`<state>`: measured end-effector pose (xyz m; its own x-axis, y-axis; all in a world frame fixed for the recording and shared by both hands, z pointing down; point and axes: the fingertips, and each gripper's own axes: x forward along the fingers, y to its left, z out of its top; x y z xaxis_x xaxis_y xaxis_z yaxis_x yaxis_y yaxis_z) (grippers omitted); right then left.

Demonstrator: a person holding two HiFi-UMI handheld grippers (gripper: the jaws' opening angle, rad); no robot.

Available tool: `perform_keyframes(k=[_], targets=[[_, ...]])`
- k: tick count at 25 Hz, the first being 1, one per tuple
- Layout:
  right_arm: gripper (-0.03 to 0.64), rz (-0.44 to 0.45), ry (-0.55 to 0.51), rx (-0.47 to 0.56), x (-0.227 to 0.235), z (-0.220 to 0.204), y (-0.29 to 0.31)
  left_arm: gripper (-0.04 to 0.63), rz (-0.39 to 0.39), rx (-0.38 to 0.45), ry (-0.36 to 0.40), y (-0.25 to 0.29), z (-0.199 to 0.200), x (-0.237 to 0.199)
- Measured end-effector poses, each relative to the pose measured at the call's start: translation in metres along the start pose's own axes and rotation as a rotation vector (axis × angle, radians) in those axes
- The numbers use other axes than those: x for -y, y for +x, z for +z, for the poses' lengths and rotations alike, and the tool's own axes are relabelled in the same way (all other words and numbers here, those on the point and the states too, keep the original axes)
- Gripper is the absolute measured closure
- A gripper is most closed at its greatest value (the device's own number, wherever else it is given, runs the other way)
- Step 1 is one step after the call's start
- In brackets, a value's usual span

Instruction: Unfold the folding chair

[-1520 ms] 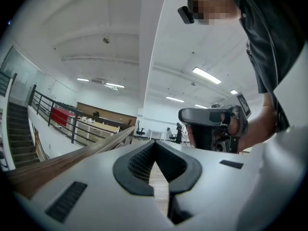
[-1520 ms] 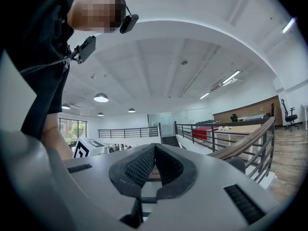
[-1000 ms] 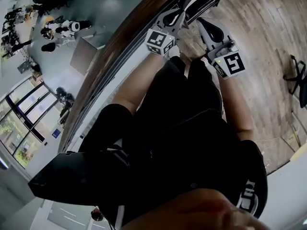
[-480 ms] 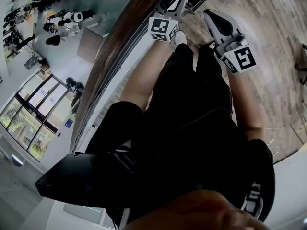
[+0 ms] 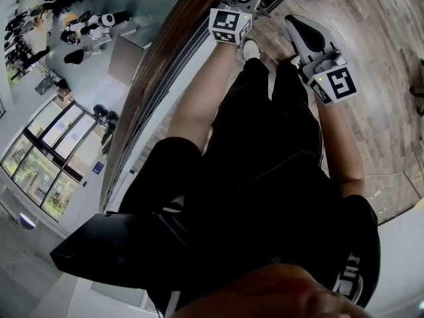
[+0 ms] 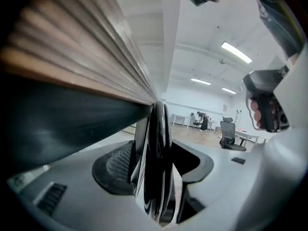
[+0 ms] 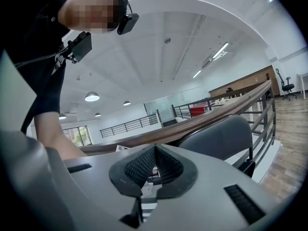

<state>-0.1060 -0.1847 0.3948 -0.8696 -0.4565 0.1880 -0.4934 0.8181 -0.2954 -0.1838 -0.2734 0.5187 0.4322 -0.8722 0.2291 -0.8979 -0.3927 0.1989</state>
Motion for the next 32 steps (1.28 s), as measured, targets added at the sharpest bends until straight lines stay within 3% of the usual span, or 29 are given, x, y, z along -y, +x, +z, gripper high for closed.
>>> perform_keyframes(k=[8,11,20,32], targets=[[0.609,-0.029,0.016,0.001,0.004,-0.005,-0.008,0.387,-0.033,-0.017,0.028,0.019,0.003,0.002],[0.609,-0.042,0.023,0.007,0.005,-0.008,-0.01,0.477,-0.056,-0.02,0.045,0.023,0.003,0.007],[0.609,-0.108,0.103,0.027,0.019,-0.022,-0.028,0.499,-0.072,-0.038,0.028,0.023,0.001,0.026],[0.607,-0.398,0.406,-0.062,0.093,-0.105,-0.042,0.522,-0.164,-0.078,0.085,0.013,-0.009,0.096]])
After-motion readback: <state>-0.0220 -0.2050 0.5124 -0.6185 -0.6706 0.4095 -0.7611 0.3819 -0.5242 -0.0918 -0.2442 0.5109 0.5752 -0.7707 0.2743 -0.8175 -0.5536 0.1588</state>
